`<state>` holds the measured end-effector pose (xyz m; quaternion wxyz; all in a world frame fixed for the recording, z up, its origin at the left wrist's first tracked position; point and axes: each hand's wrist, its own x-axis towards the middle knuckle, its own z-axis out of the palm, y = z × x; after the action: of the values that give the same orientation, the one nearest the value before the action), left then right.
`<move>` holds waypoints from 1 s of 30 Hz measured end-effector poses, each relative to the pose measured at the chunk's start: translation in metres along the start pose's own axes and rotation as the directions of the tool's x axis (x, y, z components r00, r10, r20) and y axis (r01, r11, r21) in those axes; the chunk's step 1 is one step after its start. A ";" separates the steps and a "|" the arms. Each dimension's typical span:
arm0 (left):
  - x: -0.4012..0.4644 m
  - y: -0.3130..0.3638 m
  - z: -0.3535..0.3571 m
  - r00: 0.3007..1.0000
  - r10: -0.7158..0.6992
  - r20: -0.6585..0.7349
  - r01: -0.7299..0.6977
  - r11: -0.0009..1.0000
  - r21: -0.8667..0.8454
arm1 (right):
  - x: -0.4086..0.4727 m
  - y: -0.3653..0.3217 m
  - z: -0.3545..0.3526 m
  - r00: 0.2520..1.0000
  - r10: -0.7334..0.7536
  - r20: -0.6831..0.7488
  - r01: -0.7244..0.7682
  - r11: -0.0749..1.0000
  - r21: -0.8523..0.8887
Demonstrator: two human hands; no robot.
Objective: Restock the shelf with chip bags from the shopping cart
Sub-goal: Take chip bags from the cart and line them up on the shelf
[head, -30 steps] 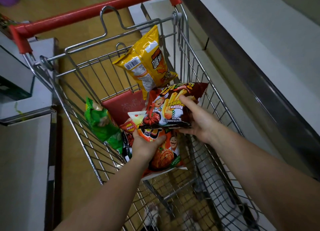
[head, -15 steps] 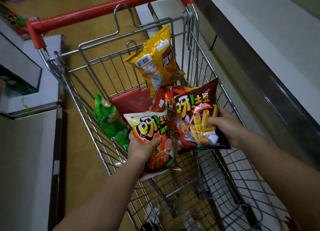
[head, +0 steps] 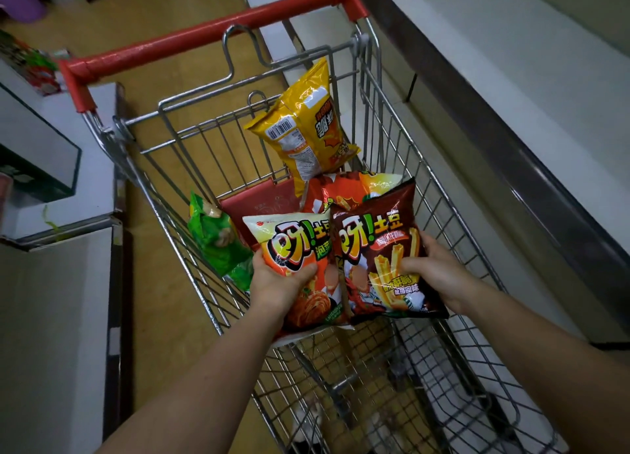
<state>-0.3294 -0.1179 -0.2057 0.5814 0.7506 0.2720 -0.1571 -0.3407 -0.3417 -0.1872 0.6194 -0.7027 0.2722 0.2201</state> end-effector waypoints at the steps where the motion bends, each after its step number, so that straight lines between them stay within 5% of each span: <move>1: -0.001 0.005 -0.003 1.000 0.010 0.001 -0.010 1.000 -0.001 | -0.003 -0.005 0.001 1.000 -0.012 0.000 0.012 1.000 0.010; 17: -0.037 0.119 -0.047 0.950 0.303 0.073 -0.301 0.953 -0.040 | -0.104 -0.108 0.022 0.941 -0.273 -0.200 0.277 0.961 -0.009; 30: -0.139 0.218 -0.057 0.804 0.594 -0.016 -0.594 0.801 -0.076 | -0.206 -0.163 0.006 0.700 -0.580 -0.417 0.581 0.802 -0.140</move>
<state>-0.3166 -0.1331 0.0585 0.6311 0.7742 0.0267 0.0402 -0.3890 -0.2994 0.0678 0.5797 -0.7825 0.1697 -0.1511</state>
